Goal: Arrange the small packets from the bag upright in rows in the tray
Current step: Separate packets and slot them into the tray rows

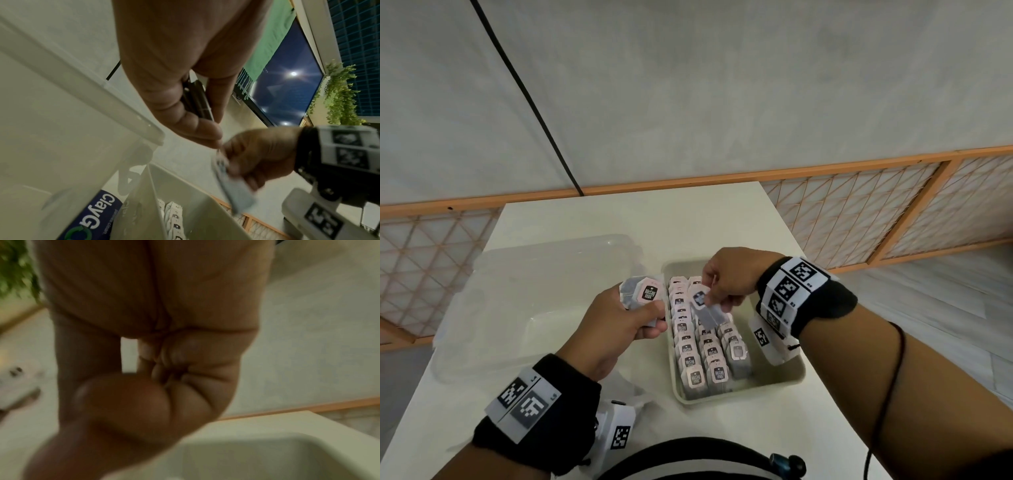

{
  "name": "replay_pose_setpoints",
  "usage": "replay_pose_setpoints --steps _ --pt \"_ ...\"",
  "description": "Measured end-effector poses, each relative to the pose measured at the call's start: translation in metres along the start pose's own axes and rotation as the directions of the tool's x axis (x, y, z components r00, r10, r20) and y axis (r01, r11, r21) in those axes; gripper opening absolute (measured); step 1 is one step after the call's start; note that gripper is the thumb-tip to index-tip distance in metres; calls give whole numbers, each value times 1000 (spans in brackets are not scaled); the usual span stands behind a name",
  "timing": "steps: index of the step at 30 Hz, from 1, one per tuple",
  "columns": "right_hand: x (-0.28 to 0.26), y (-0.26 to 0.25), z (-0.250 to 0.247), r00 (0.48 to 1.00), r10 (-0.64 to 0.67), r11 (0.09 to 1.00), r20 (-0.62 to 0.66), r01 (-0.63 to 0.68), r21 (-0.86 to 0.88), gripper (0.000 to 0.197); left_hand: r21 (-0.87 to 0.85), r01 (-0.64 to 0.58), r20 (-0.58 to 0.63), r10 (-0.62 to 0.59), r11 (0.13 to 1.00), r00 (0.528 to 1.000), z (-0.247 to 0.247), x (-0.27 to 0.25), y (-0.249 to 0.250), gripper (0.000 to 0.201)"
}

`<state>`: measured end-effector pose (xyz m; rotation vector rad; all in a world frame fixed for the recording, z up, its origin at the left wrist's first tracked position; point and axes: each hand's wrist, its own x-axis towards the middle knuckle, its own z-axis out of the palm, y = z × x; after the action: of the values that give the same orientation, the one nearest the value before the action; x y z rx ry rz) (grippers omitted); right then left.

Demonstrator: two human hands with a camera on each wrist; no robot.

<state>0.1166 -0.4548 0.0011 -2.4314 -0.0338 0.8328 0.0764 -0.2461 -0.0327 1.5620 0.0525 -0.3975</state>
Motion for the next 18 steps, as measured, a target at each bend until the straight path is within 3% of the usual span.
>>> replay_pose_setpoints --steps 3,4,7,10,13,18 --pt "11 18 6 960 263 963 99 -255 -89 12 8 7 -5 -7 1000 1000 -1 0 -1 20" --pt "13 23 11 946 301 947 119 -282 -157 12 7 7 -3 -7 1000 1000 0 0 -2 20" --pt "15 36 20 951 304 830 55 -236 -505 31 5 7 0 -7 1000 1000 2 -1 -1 23" --pt "3 36 18 966 254 706 53 -148 -693 47 4 11 -10 -11 1000 1000 0 0 -2 23" --pt "0 29 20 966 257 666 42 -146 -731 55 0 13 -16 -13 1000 1000 -2 1 -1 23" --pt "12 28 25 958 265 696 106 -114 -708 39 -1 14 -12 -14 1000 1000 -4 2 -1 22"
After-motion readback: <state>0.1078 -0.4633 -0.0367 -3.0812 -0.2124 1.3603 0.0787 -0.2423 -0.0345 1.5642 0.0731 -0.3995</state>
